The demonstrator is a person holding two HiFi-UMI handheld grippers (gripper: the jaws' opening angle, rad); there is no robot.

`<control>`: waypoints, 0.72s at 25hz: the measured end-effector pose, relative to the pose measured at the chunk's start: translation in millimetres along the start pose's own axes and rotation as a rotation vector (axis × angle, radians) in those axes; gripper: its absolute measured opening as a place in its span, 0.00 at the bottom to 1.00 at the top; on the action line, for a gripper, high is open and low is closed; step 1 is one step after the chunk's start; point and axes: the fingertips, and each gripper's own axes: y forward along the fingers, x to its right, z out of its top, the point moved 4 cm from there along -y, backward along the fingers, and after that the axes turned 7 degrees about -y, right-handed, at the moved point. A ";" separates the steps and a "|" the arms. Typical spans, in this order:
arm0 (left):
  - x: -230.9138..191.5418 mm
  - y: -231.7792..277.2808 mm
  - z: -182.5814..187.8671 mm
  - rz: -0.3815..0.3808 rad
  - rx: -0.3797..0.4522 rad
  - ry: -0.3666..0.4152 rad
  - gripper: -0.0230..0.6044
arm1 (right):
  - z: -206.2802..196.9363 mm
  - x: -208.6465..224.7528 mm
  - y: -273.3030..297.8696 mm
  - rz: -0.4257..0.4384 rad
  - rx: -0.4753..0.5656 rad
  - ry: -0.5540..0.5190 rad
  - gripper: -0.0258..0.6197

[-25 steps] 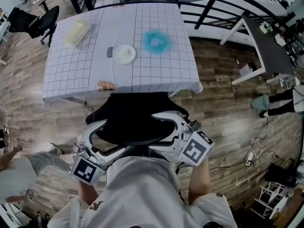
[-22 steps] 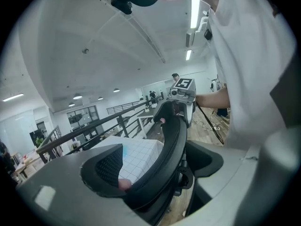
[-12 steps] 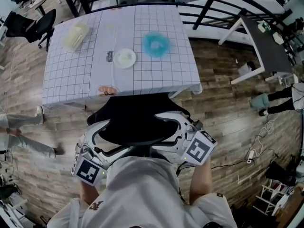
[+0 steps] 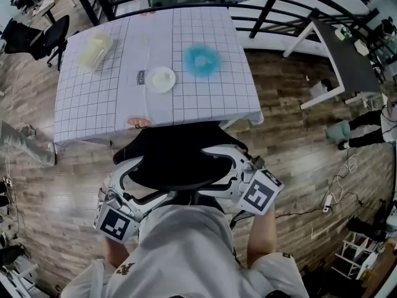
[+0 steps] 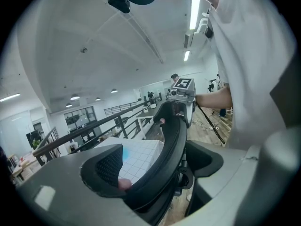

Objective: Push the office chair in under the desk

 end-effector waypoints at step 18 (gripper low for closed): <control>-18.0 27.3 10.0 0.044 -0.004 -0.007 0.70 | -15.0 32.1 -10.9 0.028 0.008 -0.026 0.67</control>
